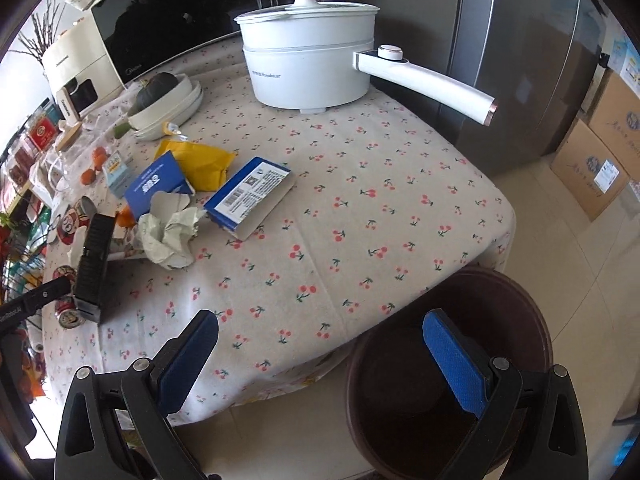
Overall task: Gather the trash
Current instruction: 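Grasp the black plastic tray with the left gripper while the right gripper approaches the blue-white box, then lift the black tray with the left gripper while the right gripper grasps the blue-white box, then carry both items over the brown bin and open both grippers to drop them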
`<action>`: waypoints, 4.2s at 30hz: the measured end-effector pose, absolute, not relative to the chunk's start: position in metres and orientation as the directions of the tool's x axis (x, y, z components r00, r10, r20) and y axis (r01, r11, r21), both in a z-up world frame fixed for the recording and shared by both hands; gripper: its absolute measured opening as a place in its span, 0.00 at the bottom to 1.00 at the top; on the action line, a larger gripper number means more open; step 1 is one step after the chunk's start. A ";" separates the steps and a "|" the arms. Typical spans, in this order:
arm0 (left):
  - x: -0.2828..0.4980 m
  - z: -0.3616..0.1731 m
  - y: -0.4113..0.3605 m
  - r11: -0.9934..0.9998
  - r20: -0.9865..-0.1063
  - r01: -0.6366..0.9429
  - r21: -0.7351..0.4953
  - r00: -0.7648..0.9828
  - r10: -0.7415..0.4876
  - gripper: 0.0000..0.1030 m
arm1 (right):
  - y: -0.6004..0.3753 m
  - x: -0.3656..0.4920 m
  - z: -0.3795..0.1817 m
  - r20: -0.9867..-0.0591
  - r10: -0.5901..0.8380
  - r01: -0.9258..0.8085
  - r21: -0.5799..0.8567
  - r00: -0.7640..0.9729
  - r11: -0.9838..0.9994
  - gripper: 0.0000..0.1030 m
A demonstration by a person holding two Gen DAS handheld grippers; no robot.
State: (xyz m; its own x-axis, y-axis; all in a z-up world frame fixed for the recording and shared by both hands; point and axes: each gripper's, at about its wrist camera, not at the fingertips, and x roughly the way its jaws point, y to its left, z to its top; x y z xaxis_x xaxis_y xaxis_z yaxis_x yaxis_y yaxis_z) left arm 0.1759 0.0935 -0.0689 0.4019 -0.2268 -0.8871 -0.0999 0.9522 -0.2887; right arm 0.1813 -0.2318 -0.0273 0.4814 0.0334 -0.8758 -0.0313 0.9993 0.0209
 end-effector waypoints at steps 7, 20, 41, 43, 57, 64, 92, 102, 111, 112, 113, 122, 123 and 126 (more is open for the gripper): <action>0.186 -0.061 0.074 0.950 -0.880 -0.077 -0.303 0.406 -0.247 0.99 | -0.228 0.190 -0.035 -0.892 0.046 -0.046 0.029 0.450 0.999 1.00; 0.162 -0.098 -0.002 0.945 -0.880 0.198 0.259 0.451 0.147 0.99 | -0.229 0.181 -0.038 -0.893 0.039 -0.069 0.009 0.448 0.998 1.00; 0.156 -0.051 0.121 0.975 -0.831 -0.048 -0.216 0.534 -0.158 0.28 | -0.195 0.187 -0.038 -0.894 0.030 -0.085 -0.009 0.447 0.996 1.00; 0.151 -0.049 0.132 0.966 -0.824 -0.068 -0.250 0.538 -0.175 0.18 | -0.188 0.190 -0.036 -0.892 0.036 -0.084 -0.003 0.451 0.996 1.00; 0.142 -0.047 0.164 0.935 -0.797 -0.120 -0.333 0.565 -0.211 0.07 | -0.169 0.249 -0.055 -0.886 0.083 0.034 0.111 0.457 0.993 1.00; 0.152 -0.061 0.162 0.932 -0.812 -0.118 -0.342 0.535 -0.231 0.55 | -0.171 0.282 -0.076 -0.889 0.093 0.129 0.167 0.449 0.977 1.00; 0.204 -0.110 0.075 0.981 -0.922 0.067 -0.180 0.335 -0.192 0.38 | -0.186 0.313 -0.082 -0.886 0.085 0.076 0.134 0.456 0.988 0.59; 0.186 -0.075 0.092 0.977 -0.876 0.017 -0.211 0.440 -0.197 0.37 | -0.226 0.248 -0.016 -0.840 0.122 0.029 0.161 0.529 0.986 0.59; 0.161 -0.043 0.058 0.962 -0.819 0.118 -0.246 0.505 -0.271 0.37 | -0.273 0.174 0.010 -0.812 0.154 0.039 0.212 0.563 0.976 0.59; 0.157 -0.041 0.051 0.959 -0.815 0.138 -0.248 0.506 -0.283 0.37 | -0.280 0.165 0.008 -0.814 0.158 0.044 0.219 0.559 0.975 0.59; 0.153 -0.039 0.043 0.955 -0.811 0.158 -0.251 0.504 -0.296 0.37 | -0.286 0.156 0.006 -0.816 0.160 0.051 0.226 0.555 0.973 0.59; 0.133 -0.038 -0.043 0.904 -0.800 0.321 -0.281 0.442 -0.405 0.37 | -0.354 0.095 -0.015 -0.831 0.108 0.154 0.226 0.546 0.962 0.59; 0.131 -0.039 -0.053 0.899 -0.800 0.336 -0.282 0.434 -0.413 0.37 | -0.362 0.092 -0.019 -0.835 0.105 0.164 0.227 0.540 0.960 0.59; 0.128 -0.042 -0.085 0.883 -0.802 0.377 -0.281 0.413 -0.432 0.37 | -0.382 0.084 -0.033 -0.851 0.083 0.193 0.211 0.518 0.958 0.59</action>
State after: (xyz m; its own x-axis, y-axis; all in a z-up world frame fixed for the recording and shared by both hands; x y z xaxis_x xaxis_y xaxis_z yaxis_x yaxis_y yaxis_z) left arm 0.1281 -0.0846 -0.0421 0.4133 -0.4316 -0.8018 0.3772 0.8826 -0.2807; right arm 0.0836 -0.3824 -0.0333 0.5182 0.0833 -0.8512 0.1928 0.9582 0.2112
